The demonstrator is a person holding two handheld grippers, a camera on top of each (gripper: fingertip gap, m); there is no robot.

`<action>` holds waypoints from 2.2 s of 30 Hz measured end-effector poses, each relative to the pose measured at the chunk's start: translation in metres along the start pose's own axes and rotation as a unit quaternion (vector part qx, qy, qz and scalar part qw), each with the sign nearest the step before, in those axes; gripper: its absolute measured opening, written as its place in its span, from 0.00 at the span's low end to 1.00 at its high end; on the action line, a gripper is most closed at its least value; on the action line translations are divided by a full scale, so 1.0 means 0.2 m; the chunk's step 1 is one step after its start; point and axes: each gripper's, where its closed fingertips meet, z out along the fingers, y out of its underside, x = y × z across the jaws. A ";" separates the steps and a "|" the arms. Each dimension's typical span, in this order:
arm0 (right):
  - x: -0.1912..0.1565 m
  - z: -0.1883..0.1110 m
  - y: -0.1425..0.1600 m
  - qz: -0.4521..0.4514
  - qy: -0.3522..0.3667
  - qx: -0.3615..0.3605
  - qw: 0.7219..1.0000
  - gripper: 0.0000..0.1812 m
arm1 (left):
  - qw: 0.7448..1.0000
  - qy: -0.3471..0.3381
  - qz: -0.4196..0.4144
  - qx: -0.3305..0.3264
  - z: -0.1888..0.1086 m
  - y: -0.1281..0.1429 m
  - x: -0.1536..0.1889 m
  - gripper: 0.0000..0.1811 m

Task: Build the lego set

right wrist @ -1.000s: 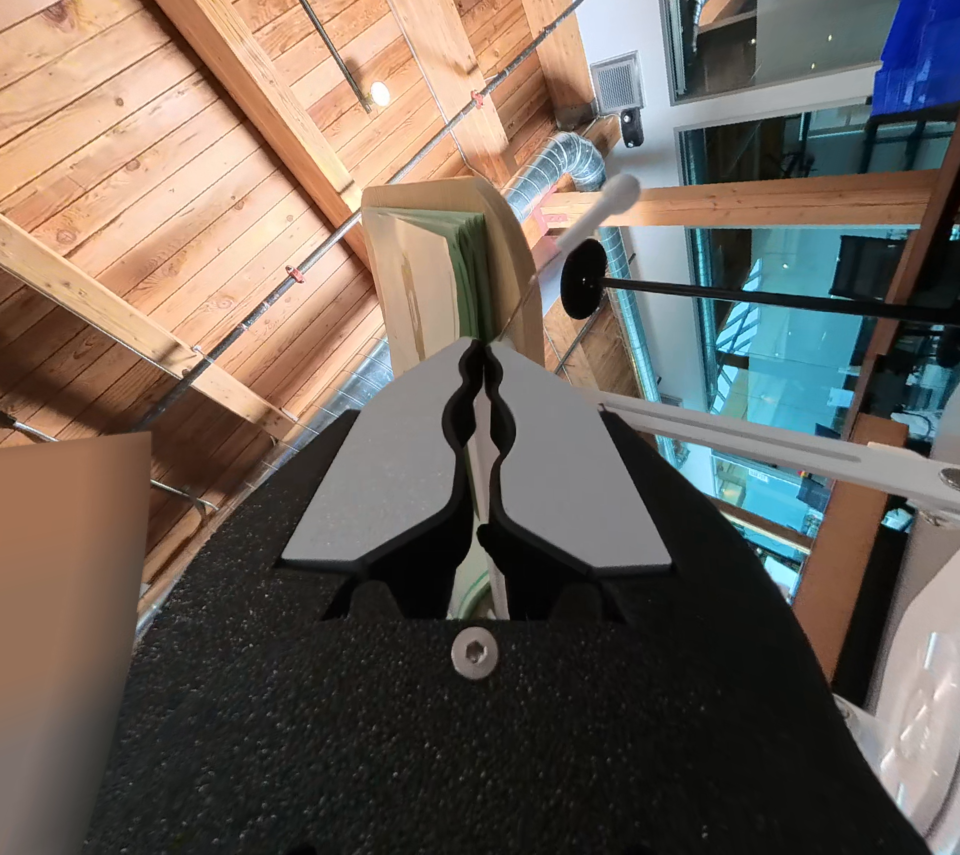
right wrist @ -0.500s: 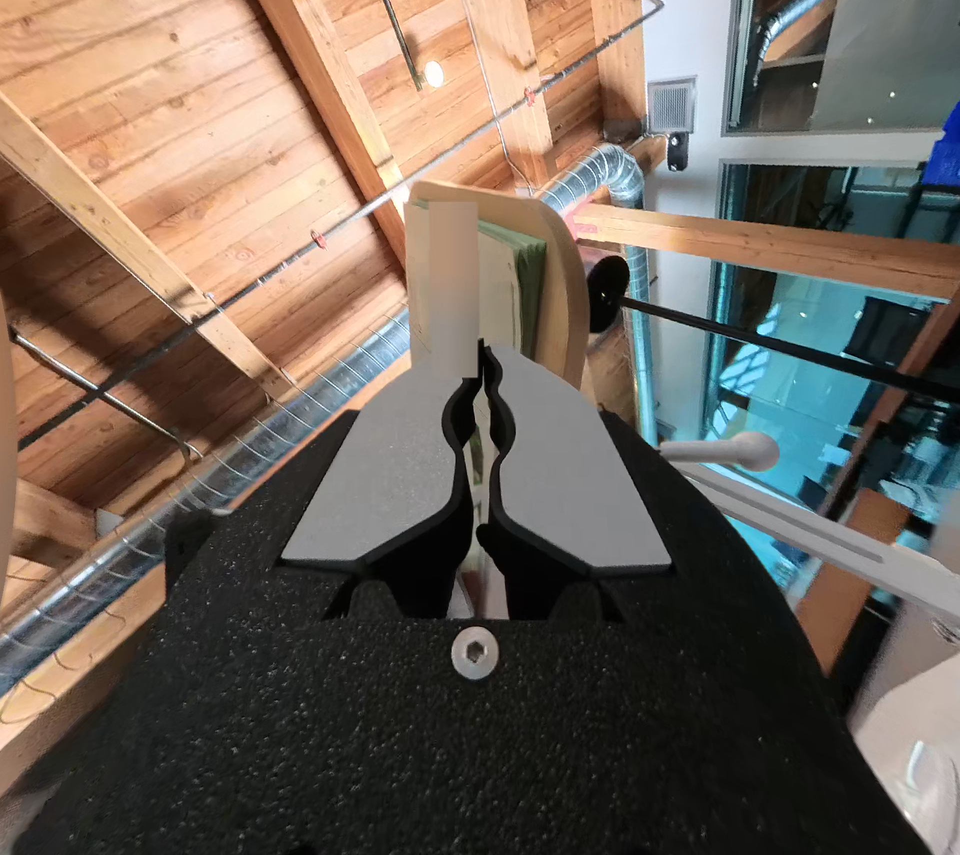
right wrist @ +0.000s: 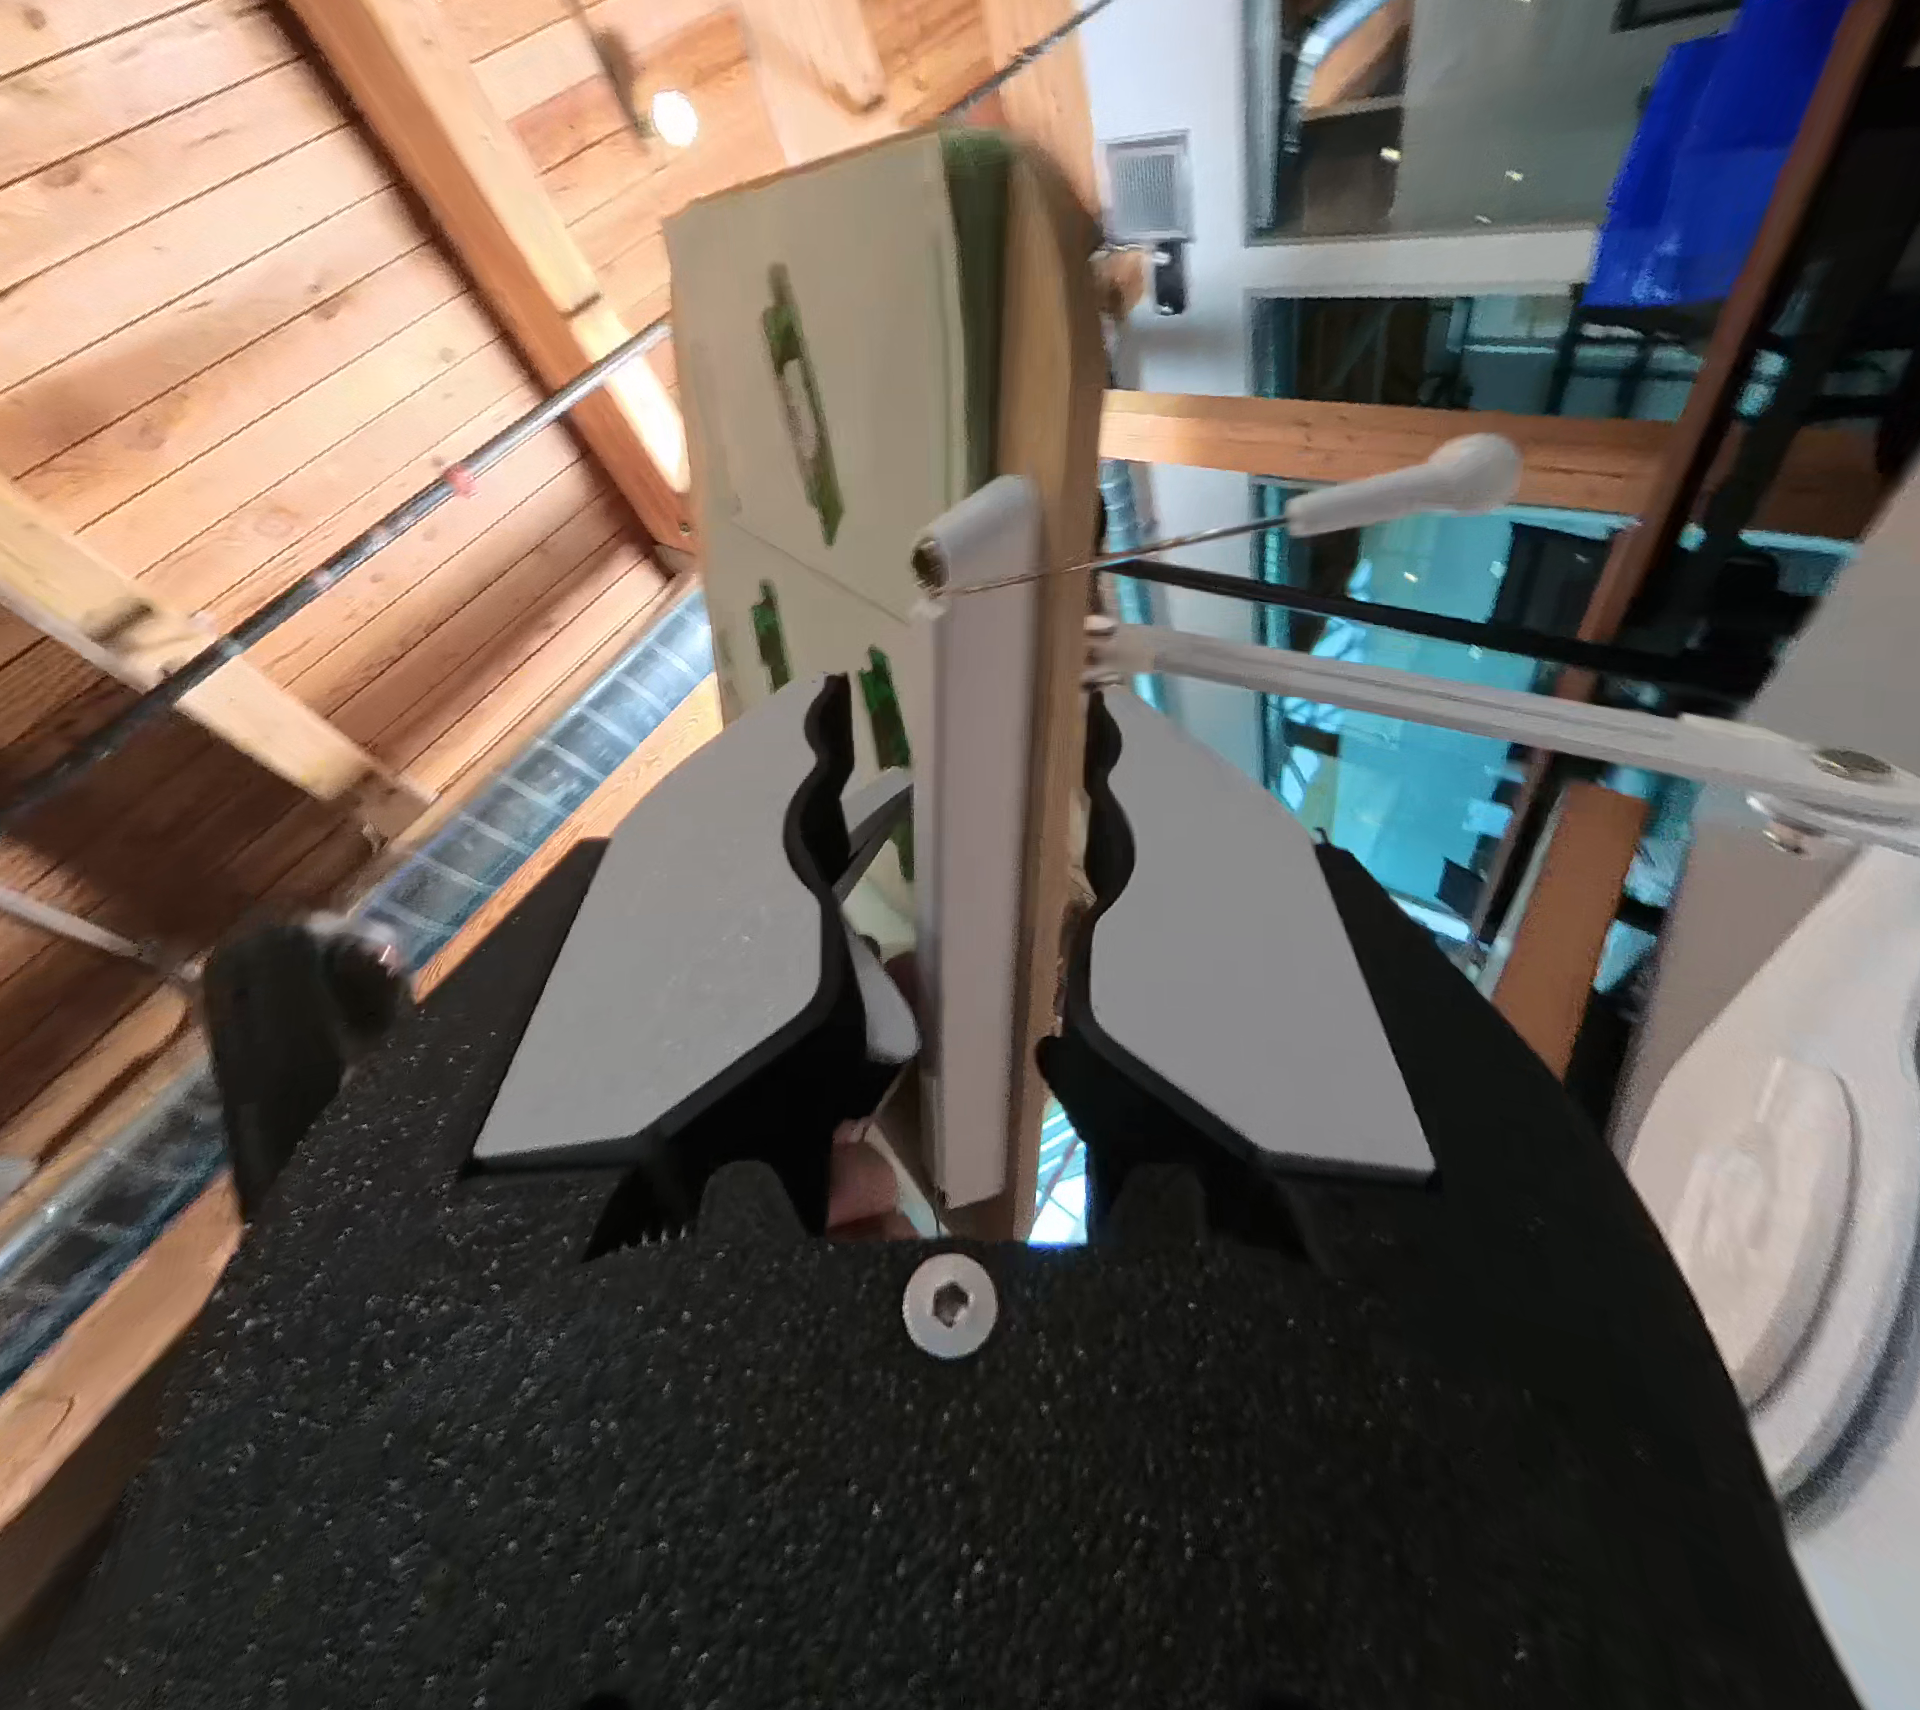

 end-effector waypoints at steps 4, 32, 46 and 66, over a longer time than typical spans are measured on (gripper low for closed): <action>0.03 0.04 -0.08 0.061 0.008 0.024 0.998 0.25 | 1.000 0.003 -0.004 0.002 0.00 0.00 0.00 0.00; -0.10 0.16 -0.18 -0.317 -0.039 -0.016 0.948 0.00 | 1.000 0.003 -0.009 0.004 -0.01 0.01 -0.03 0.00; -0.20 0.19 -0.32 -0.273 -0.080 -0.035 0.958 0.10 | 1.000 0.003 -0.009 0.006 -0.02 0.02 -0.04 0.00; -0.16 0.25 -0.25 -0.354 -0.080 -0.073 0.929 0.01 | 1.000 -0.011 0.001 0.002 -0.02 0.02 -0.03 0.00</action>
